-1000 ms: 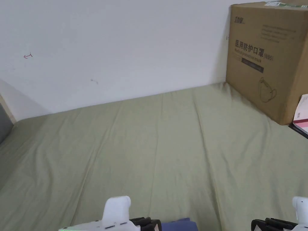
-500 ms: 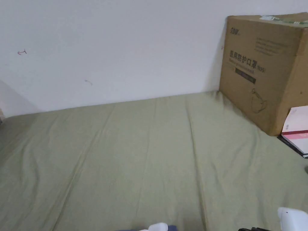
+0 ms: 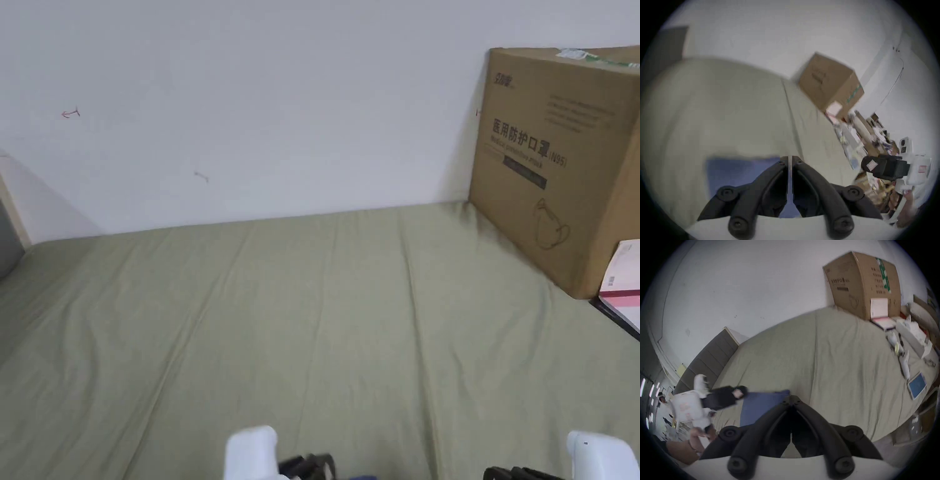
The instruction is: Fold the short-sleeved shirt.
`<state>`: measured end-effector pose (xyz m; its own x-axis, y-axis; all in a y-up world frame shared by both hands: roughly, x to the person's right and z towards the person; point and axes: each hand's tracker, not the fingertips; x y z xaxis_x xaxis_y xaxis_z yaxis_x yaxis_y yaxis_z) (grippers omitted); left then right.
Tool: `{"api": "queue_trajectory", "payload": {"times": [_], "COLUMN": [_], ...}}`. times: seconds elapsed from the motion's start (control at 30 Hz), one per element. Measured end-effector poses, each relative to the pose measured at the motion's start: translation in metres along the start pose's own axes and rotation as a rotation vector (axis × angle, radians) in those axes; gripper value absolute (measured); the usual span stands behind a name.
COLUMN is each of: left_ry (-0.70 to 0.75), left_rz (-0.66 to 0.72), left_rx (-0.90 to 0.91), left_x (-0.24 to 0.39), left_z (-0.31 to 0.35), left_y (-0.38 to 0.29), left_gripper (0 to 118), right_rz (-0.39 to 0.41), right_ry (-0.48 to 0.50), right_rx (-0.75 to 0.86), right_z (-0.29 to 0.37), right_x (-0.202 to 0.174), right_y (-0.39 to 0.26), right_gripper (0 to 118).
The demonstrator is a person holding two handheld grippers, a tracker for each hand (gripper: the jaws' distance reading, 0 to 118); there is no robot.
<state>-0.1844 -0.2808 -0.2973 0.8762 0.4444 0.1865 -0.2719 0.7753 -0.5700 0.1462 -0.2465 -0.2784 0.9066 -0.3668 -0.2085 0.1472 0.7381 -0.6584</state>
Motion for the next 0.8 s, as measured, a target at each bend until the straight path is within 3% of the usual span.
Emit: {"api": "queue_trajectory", "payload": {"times": [0.27, 0.37, 0.5, 0.53, 0.57, 0.63, 0.7, 0.8], "left_ry": [0.312, 0.372, 0.464, 0.52, 0.593, 0.548, 0.475, 0.503], "left_rz": [-0.219, -0.288, -0.386, -0.404, -0.431, -0.439, -0.39, -0.371], "left_rx": [0.444, 0.555, 0.622, 0.638, 0.653, 0.653, 0.61, 0.62], "left_x": [0.004, 0.011, 0.02, 0.023, 0.024, 0.017, 0.014, 0.015], "left_z": [0.112, 0.135, 0.142, 0.136, 0.127, 0.114, 0.108, 0.108], "left_y": [0.071, 0.081, 0.081, 0.079, 0.077, 0.073, 0.07, 0.058], "left_gripper": [5, 5, 5, 5, 5, 5, 5, 5], "right_rz": [0.241, 0.296, 0.376, 0.391, 0.396, 0.373, 0.309, 0.285], "right_ry": [0.019, 0.011, -0.061, -0.117, -0.147, -0.13, -0.173, -0.191], "right_rx": [0.369, 0.523, 0.637, 0.648, 0.66, 0.651, 0.629, 0.665], "right_z": [0.031, 0.039, 0.036, 0.03, 0.023, 0.011, 0.006, 0.015], "right_x": [-0.065, -0.084, -0.099, -0.1, -0.097, -0.086, -0.078, -0.072], "right_y": [0.045, 0.055, 0.062, 0.062, 0.061, 0.059, 0.056, 0.05], "right_gripper": [0, 0, 0, 0, 0, 0, 0, 0]}}
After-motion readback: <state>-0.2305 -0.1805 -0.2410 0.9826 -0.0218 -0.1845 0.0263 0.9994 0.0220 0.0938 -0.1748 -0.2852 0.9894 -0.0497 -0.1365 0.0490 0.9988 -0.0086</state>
